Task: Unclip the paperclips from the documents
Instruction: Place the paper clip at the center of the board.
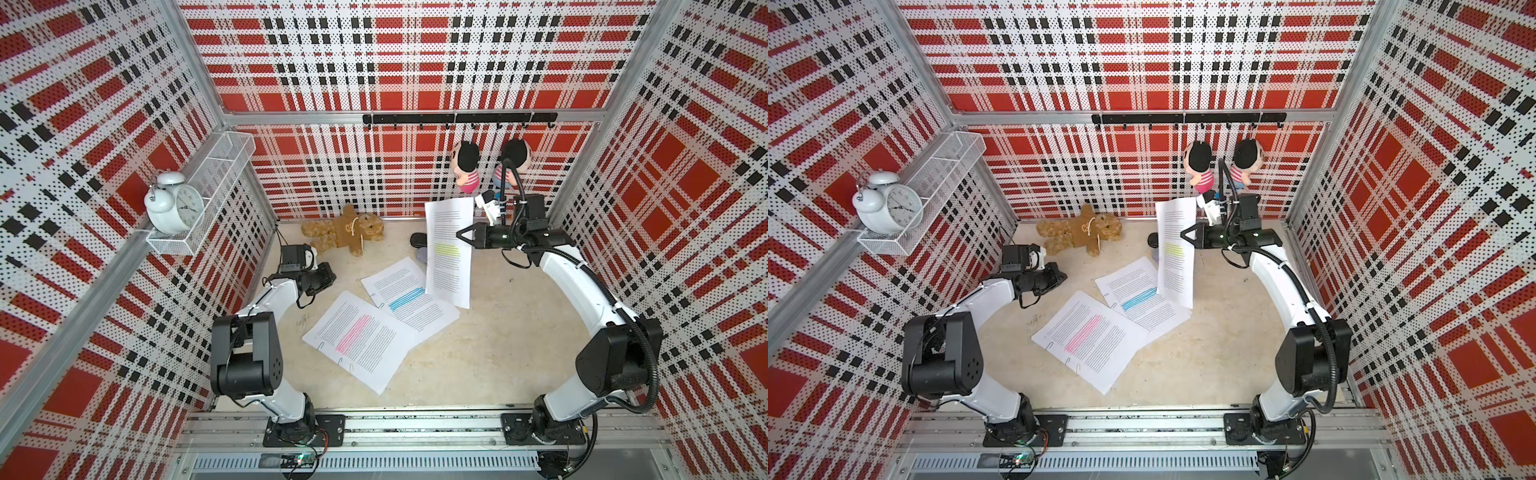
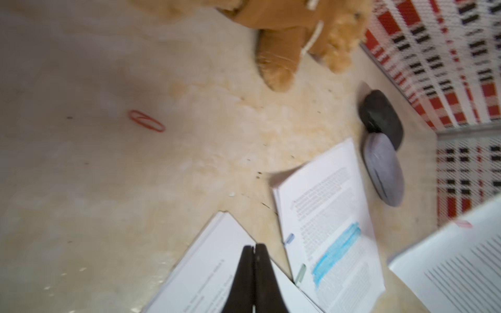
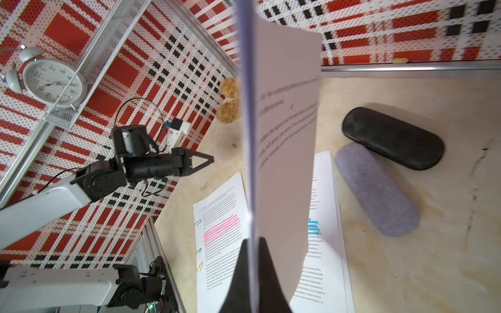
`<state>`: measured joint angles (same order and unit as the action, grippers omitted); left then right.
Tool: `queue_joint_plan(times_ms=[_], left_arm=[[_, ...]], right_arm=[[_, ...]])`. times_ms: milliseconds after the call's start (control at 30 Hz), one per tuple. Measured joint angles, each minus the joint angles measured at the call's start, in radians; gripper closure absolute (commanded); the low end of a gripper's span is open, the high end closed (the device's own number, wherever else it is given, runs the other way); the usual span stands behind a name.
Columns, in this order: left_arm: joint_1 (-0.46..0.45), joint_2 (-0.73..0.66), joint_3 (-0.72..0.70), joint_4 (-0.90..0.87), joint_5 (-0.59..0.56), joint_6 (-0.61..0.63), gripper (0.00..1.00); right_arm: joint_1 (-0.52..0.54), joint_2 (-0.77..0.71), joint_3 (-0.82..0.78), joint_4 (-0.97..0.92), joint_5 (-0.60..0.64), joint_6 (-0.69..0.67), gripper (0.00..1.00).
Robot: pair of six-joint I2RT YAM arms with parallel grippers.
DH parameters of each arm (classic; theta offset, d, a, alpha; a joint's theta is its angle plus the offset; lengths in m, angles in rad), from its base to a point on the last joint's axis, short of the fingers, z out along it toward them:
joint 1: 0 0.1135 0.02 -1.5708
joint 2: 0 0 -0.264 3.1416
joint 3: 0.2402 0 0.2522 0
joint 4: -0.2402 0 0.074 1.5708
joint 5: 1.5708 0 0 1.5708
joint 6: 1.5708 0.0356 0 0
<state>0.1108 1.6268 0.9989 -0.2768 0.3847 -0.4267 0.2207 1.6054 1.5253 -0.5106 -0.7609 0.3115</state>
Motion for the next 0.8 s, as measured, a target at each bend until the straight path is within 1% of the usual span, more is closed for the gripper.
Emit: queue_joint_plan(times_ms=[100,133,167,233,267,300,400,467,500,567,600,633,800], left_arm=[[0.028,0.047,0.003,0.006,-0.068,-0.023,0.79],[0.036,0.062,0.004,0.009,-0.085,-0.031,0.74],[0.043,0.074,0.004,0.012,-0.099,-0.039,0.65],[0.052,0.089,0.004,0.016,-0.123,-0.045,0.42],[0.056,0.09,0.004,0.016,-0.132,-0.052,0.33],[0.058,0.09,0.004,0.017,-0.138,-0.06,0.29],[0.061,0.084,0.004,0.025,-0.146,-0.071,0.28],[0.059,0.065,0.004,0.029,-0.127,-0.08,0.26],[0.055,0.05,0.004,0.037,-0.11,-0.084,0.22],[0.034,0.004,0.005,0.089,-0.05,-0.109,0.07],[0.016,-0.017,0.007,0.123,-0.02,-0.128,0.02],[-0.013,-0.036,0.013,0.176,0.022,-0.153,0.01],[-0.183,-0.035,0.11,0.444,0.206,-0.292,0.02]], right_arm=[[0.06,0.005,0.01,-0.001,0.003,0.009,1.0],[0.08,0.01,0.018,0.0,0.003,0.014,1.0],[0.095,0.015,0.025,0.0,0.004,0.017,1.0],[0.114,0.024,0.04,0.0,0.004,0.024,1.0],[0.119,0.029,0.048,-0.001,0.004,0.027,1.0],[0.123,0.033,0.057,-0.001,0.003,0.031,1.0],[0.132,0.048,0.092,-0.004,-0.001,0.038,1.0],[0.134,0.059,0.119,-0.015,-0.007,0.041,1.0],[0.135,0.063,0.132,-0.018,-0.012,0.043,1.0],[0.138,0.072,0.158,-0.021,-0.027,0.048,1.0],[0.139,0.074,0.168,-0.023,-0.035,0.05,1.0],[0.142,0.078,0.18,-0.026,-0.046,0.05,1.0],[0.163,0.114,0.27,-0.069,-0.094,0.049,1.0]])
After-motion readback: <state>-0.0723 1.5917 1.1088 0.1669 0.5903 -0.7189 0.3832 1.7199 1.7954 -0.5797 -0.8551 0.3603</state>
